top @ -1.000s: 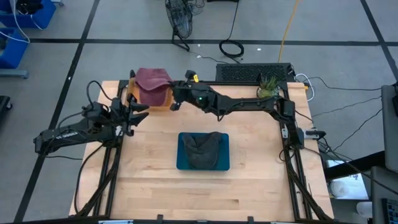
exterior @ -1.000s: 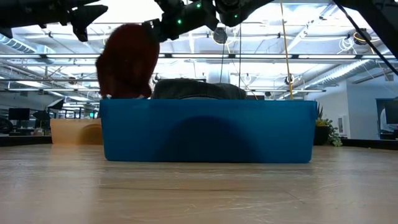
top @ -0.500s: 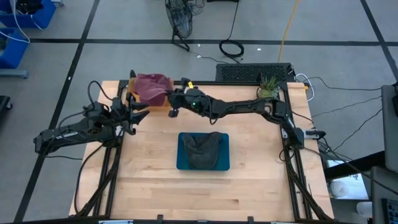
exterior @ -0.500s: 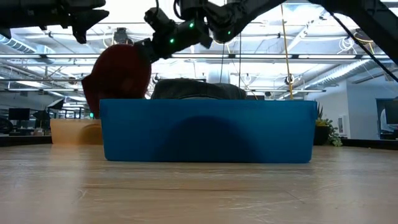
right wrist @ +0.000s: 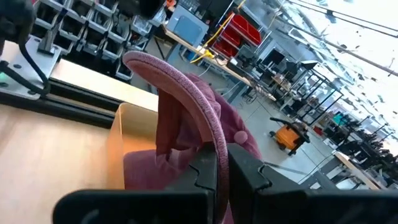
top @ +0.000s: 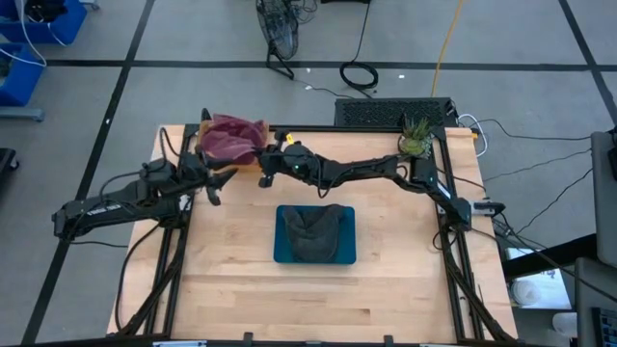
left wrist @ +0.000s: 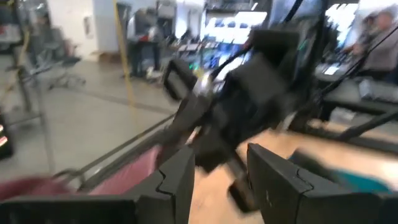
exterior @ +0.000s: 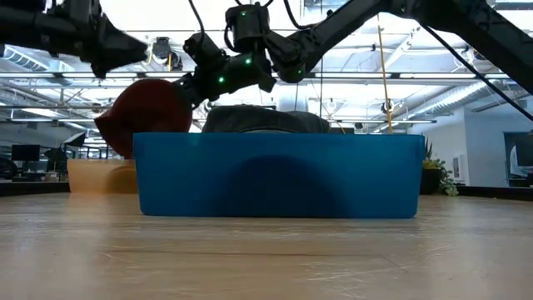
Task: Pick & Place hat
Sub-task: Put the red cap into the orange bin
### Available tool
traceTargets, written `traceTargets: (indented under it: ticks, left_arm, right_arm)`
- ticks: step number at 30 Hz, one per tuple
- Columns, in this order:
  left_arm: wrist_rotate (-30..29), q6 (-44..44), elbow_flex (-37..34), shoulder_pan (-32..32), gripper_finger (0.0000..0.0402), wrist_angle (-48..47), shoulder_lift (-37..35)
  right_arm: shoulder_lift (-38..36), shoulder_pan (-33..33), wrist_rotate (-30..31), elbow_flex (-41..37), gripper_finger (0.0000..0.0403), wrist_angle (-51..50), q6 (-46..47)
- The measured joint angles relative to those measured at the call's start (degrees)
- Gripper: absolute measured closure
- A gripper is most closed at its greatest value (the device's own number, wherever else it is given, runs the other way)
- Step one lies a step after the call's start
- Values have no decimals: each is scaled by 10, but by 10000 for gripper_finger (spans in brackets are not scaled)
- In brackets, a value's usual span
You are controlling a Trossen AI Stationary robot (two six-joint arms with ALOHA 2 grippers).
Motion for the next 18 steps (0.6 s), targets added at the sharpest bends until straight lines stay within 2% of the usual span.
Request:
traceTargets:
  ticks: [4,7,11,18]
  left_arm:
    - [-69,-1,0,0,252,-47,13]
    - [-112,-2,-1,0,252,-47,28]
    - [-126,1,-1,0,252,-45,52]
    - [-191,4,-1,0,252,-50,111]
  right_arm:
    - [0,-1,-11,0,394,0,-1]
    - [0,-1,-19,0,387,-1,-3]
    - [0,1,-23,0,356,0,-14]
    - [0,2,-30,0,309,0,17]
